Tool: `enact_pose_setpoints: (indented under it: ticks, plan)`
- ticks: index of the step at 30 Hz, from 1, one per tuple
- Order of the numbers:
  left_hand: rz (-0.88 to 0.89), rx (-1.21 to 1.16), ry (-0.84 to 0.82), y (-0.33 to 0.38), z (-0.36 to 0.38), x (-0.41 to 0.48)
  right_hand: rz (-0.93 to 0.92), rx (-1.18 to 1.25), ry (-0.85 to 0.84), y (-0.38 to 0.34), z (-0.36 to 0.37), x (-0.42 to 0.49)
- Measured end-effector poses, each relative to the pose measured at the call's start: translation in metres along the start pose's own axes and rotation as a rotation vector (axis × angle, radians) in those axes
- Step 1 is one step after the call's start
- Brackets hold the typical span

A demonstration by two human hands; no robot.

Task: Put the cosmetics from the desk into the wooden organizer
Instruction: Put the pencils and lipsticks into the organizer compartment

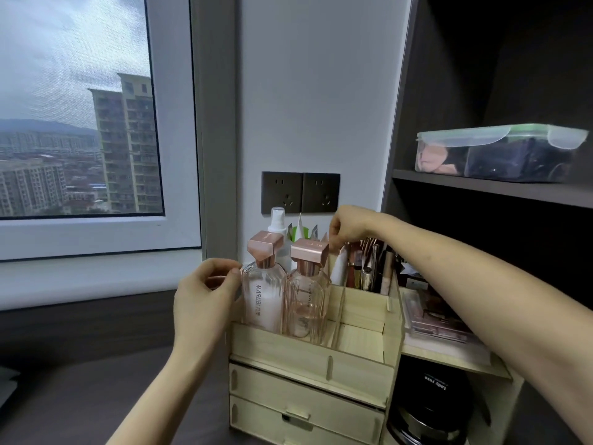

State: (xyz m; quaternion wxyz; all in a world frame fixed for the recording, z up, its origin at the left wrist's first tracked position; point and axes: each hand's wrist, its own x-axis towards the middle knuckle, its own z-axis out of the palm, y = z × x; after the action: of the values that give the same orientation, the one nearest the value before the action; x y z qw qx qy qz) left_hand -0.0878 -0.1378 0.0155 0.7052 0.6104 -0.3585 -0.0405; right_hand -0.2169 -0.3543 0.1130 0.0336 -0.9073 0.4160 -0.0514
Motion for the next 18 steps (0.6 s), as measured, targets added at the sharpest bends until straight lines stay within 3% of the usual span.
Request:
enact_pose_setpoints:
  ticks: [5, 9, 12, 14, 18]
  plan:
    - [0.142, 0.066, 0.074, 0.011, -0.003, -0.007, 0.047, 0.093, 0.122, 0.007, -0.006, -0.004]
    - [0.617, 0.243, 0.104, 0.041, 0.002, -0.031, 0.098, 0.239, 0.162, 0.027, -0.026, -0.017]
    - [0.853, 0.277, -0.053, 0.063, 0.021, -0.053, 0.106, 0.254, 0.137, 0.039, -0.027, -0.026]
    - [0.853, 0.428, -0.189, 0.078, 0.04, -0.063, 0.072, 0.236, 0.154, 0.043, -0.023, -0.029]
    - [0.606, 0.818, -0.458, 0.088, 0.088, -0.063, 0.037, 0.244, 0.129, 0.049, -0.024, -0.033]
